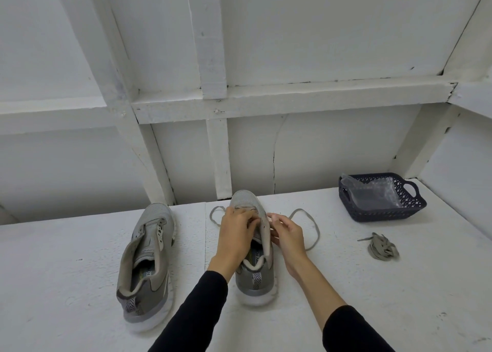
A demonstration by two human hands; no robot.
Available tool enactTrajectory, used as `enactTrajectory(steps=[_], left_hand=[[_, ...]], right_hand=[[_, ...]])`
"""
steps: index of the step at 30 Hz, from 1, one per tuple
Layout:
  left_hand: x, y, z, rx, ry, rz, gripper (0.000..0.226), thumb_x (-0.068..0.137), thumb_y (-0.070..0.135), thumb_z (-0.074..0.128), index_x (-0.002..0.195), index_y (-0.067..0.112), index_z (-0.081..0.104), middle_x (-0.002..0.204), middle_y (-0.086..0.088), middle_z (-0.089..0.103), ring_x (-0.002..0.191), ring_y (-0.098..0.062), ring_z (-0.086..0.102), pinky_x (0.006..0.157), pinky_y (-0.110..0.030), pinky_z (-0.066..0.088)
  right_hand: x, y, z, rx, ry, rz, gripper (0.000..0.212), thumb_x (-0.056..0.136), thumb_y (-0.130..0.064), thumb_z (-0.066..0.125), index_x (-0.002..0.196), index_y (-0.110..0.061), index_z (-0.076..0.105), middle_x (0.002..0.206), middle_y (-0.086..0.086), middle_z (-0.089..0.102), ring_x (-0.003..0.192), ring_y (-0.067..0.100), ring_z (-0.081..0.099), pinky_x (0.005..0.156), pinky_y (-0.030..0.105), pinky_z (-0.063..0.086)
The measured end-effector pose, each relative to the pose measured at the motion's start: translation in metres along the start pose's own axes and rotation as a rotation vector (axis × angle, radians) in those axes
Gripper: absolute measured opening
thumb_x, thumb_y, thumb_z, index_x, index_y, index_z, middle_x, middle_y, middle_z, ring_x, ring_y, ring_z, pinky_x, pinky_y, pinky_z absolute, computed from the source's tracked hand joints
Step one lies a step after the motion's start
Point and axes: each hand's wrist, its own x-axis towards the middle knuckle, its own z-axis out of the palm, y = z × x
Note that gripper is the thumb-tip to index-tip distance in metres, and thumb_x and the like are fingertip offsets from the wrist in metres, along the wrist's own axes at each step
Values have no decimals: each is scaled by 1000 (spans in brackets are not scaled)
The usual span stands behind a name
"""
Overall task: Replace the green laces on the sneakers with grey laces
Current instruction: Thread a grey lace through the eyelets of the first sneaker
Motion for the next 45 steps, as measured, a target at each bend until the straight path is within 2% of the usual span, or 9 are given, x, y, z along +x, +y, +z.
enactTrajectory(steps=[7,14,18,23,27,32,37,41,45], left_hand=[[-2,-9,1,-78,-39,-58,25,97,15,52,104,28,73,102,7,69,96,-16,43,89,-35,43],[-4,-9,5,-266,-19,-173,16,95,21,58,97,36,62,102,3,59,97,2,41,82,-13,41],[-4,-6,4,-231,14,-199,21,94,15,60,101,34,63,108,11,61,104,-9,36,93,-30,37],[-3,-7,4,-132,-24,-428,32,95,22,56,127,24,50,135,-3,44,122,-25,32,102,-37,31],[-2,-1,4,-214,-57,-566,52,96,23,56,142,14,35,144,-12,35,131,-34,31,107,-42,29],[-3,1,2,-270,-21,-659,61,95,19,56,147,7,27,151,-15,28,138,-33,25,112,-40,22],[-5,2,1,-303,-38,-675,55,95,19,52,145,7,32,148,-15,32,134,-36,27,110,-43,27],[-6,2,0,-322,-19,-680,53,95,14,52,144,6,33,146,-15,33,133,-35,29,108,-41,29],[-7,6,0,-344,7,-687,48,94,13,52,139,6,37,144,-16,33,130,-34,31,107,-42,30]], right_hand=[[8,-3,4,-24,-7,69,10,92,-10,63,94,-10,72,90,9,74,85,18,69,73,25,56],[9,-10,3,-111,-57,38,7,92,-14,64,92,-13,71,91,6,73,85,15,66,72,26,54],[12,-19,6,-45,1,19,7,96,-13,57,94,-9,62,92,8,71,79,15,65,71,28,54],[17,-57,14,142,40,-170,10,102,-14,46,94,-13,50,73,4,60,63,15,57,66,28,53],[25,-65,8,-414,59,-377,12,102,-19,43,93,-18,52,74,0,51,65,12,43,60,26,36],[25,-23,-11,-1070,-174,-207,27,100,-28,47,83,-13,61,86,4,47,92,25,45,73,31,31],[11,-56,2,-645,-82,-211,32,100,-17,46,69,-18,55,97,20,63,84,26,55,75,31,39],[8,-95,10,-69,-69,-272,30,104,-21,39,77,-11,48,79,4,66,70,15,59,76,37,51],[12,-83,6,-706,-8,-454,27,102,-37,41,89,-14,45,65,-1,48,56,12,42,58,34,37]])
